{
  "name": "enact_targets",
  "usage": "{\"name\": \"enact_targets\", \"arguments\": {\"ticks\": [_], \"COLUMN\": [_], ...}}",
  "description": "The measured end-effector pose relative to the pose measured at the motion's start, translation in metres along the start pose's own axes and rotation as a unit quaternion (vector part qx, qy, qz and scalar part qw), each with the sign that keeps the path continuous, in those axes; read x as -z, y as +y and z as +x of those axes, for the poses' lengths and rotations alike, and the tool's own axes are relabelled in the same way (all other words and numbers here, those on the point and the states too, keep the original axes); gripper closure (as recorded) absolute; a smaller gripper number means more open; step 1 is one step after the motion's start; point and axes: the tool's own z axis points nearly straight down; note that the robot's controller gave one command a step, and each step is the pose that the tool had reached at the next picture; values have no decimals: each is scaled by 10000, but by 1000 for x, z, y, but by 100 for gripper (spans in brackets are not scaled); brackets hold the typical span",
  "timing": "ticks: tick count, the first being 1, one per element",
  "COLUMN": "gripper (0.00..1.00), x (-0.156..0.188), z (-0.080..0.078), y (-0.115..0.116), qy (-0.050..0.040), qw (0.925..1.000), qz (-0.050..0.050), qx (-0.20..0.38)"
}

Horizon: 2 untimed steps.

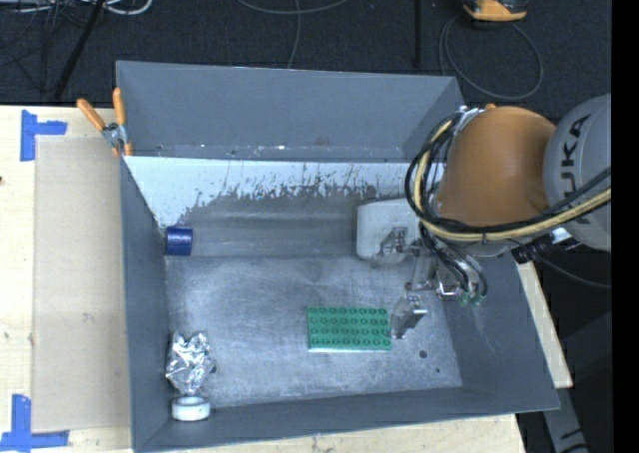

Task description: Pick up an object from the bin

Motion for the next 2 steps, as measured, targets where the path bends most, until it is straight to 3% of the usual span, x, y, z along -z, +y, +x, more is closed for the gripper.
{"name": "enact_targets", "arguments": {"ticks": [1, 2], "gripper": [0, 0], "x": [-106, -99], "z": [-77, -57], "y": [-15, 102], "qy": [38, -38], "qw": [9999, 9996], "qz": [-22, -13], "qx": [120, 285]}}
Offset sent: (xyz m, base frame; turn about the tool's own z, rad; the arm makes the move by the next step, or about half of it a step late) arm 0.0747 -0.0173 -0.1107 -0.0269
